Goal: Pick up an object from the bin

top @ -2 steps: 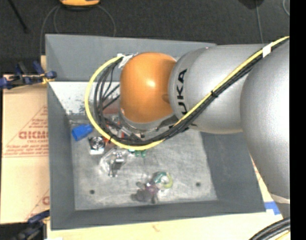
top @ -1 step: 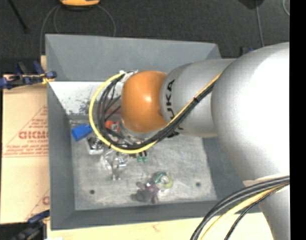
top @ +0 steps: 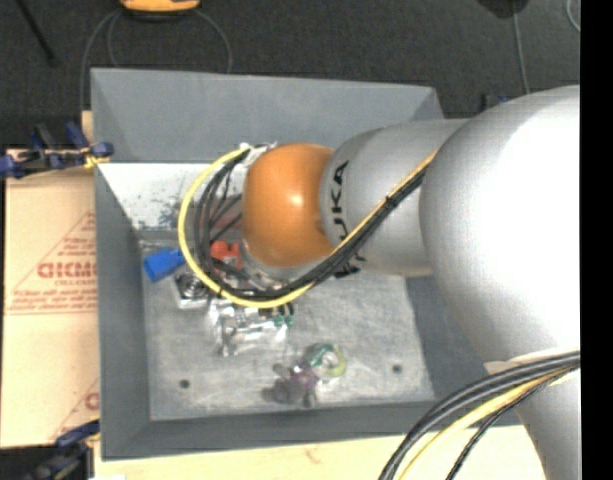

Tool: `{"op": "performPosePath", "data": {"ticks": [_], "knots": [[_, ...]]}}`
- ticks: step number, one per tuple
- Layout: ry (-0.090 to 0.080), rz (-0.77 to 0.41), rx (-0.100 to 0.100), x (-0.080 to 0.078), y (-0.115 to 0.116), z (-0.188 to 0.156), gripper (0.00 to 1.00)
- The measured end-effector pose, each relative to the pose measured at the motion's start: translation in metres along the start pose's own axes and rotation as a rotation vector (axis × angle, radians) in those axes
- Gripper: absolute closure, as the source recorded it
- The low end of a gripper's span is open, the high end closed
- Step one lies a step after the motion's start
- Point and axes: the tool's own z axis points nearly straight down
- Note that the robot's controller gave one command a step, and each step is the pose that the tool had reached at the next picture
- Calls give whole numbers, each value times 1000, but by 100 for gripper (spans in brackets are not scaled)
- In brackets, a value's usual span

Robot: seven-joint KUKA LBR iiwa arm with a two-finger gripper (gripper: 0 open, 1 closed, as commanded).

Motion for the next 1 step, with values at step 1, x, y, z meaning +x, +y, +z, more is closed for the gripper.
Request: {"op": "performPosePath", "data": {"ticks": [1], "knots": [[-4,3,4,7,-7,-131,100]]}}
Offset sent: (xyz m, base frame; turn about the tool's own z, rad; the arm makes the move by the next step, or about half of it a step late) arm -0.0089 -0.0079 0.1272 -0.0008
